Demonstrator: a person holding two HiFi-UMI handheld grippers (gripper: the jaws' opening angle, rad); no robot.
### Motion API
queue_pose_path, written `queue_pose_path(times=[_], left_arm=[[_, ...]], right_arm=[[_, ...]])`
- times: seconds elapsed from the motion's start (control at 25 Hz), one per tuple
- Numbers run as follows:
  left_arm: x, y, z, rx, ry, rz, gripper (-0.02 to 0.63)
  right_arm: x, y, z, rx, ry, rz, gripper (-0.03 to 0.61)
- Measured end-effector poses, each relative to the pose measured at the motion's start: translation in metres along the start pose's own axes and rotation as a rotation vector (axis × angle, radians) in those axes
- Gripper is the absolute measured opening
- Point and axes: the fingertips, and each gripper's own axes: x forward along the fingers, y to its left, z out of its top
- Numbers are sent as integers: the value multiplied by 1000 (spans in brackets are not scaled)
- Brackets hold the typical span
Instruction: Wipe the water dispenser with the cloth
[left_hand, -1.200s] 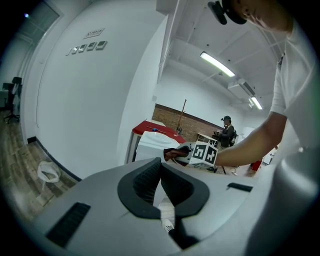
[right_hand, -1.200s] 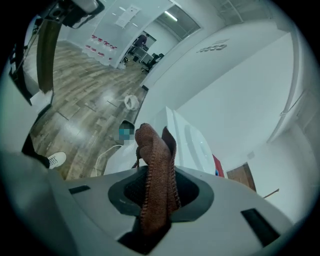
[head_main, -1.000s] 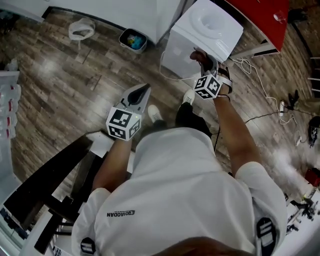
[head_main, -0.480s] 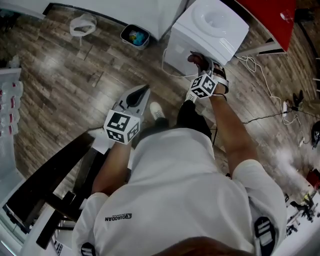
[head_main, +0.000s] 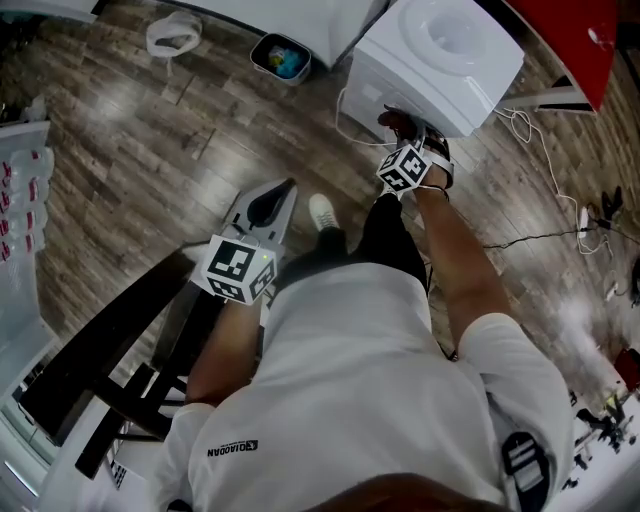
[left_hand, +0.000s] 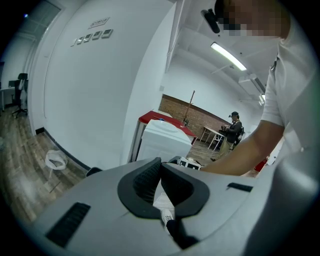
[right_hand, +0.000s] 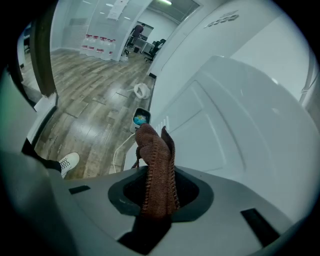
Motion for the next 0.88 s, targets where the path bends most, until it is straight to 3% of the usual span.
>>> queue_pose_path(times=[0.56,0.88], left_arm=[[-3,11,-13,-29,45,54,-3],[-9,18,-11,-28,37,70,-3]], right_arm=[[74,58,-31,24,128,127,89],[76,60,-29,57,153,155,88]])
